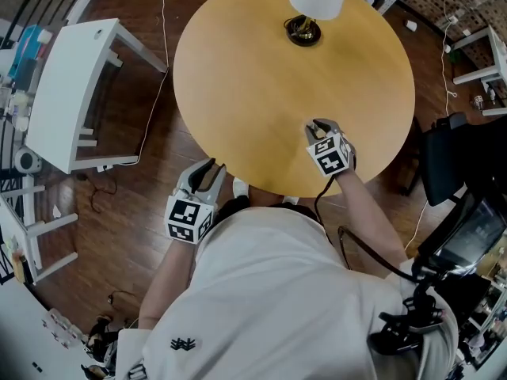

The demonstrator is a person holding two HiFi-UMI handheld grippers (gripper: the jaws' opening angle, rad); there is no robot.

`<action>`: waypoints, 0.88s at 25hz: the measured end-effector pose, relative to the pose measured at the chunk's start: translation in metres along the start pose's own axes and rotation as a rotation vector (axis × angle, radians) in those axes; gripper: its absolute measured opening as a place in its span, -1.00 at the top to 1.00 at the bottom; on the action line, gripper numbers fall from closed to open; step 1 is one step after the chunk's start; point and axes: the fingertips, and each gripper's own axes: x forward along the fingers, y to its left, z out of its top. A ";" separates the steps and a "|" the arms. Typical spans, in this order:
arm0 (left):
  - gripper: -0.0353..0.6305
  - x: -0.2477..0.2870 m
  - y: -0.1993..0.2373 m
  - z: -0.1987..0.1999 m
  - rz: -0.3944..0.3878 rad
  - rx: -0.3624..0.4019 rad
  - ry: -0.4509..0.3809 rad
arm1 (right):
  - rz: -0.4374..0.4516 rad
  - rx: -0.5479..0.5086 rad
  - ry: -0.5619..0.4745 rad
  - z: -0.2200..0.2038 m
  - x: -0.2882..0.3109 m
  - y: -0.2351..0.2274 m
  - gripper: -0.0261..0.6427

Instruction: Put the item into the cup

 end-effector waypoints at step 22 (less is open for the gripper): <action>0.65 0.029 -0.001 0.011 -0.082 0.031 0.010 | -0.075 0.035 0.011 -0.007 -0.019 -0.021 0.59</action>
